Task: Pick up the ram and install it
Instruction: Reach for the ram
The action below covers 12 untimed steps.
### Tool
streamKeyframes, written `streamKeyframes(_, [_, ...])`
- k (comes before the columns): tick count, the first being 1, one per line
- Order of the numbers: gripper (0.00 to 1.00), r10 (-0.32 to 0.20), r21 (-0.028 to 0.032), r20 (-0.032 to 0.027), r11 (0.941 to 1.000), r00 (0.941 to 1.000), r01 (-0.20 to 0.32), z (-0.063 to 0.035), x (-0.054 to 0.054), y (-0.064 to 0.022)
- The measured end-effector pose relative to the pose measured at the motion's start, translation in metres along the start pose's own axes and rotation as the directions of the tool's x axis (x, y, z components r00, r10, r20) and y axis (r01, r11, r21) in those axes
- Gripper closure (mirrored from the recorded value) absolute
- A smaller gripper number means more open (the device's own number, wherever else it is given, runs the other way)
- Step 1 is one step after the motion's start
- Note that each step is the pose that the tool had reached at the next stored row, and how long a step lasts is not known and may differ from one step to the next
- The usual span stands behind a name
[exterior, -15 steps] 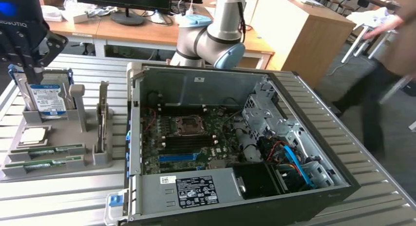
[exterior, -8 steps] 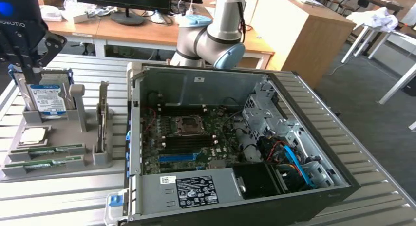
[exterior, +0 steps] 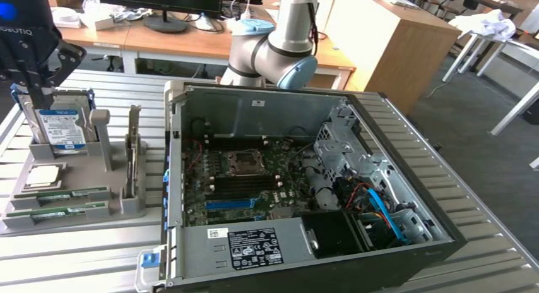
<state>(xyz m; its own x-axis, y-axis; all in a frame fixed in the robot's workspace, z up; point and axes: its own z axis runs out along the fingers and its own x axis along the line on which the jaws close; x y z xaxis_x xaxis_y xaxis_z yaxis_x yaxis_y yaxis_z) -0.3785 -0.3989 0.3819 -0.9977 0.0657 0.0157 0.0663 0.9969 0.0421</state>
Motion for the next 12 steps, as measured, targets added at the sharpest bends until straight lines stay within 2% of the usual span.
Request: streamKeyframes(12, [0.9, -0.046, 0.0007, -0.0021, 0.9989, 0.9989, 0.046, 0.0001, 0.0014, -0.0001])
